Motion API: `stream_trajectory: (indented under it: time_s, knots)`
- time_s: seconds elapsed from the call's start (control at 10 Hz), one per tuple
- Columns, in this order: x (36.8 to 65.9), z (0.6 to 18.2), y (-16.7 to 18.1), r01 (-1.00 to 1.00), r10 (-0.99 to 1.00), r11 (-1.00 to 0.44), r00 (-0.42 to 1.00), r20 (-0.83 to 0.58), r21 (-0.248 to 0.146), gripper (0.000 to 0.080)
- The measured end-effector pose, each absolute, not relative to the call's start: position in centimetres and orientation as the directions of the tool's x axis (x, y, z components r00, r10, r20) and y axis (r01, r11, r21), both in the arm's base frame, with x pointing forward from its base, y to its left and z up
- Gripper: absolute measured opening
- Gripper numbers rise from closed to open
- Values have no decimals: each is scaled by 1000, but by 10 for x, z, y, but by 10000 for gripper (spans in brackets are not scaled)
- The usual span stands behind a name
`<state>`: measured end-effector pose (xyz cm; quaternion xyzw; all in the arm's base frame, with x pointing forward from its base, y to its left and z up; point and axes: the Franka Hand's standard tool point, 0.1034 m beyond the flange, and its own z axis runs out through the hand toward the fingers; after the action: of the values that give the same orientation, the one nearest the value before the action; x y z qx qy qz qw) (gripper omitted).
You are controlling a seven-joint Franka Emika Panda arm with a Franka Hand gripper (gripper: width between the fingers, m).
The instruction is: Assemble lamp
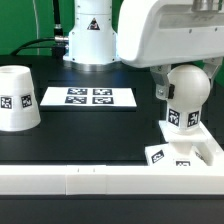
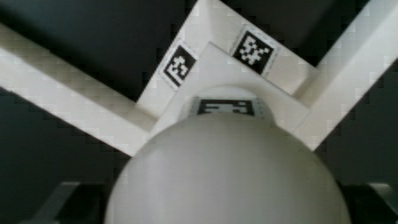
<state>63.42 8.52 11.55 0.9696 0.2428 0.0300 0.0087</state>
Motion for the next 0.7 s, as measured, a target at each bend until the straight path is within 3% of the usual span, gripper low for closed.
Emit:
stream_trajectory:
  time_s: [0.2, 0.7]
  knots:
    - [635, 116, 85, 360, 360, -933, 931, 61, 24, 579]
    - [634, 114, 84, -114, -117, -992, 991, 67, -55, 579]
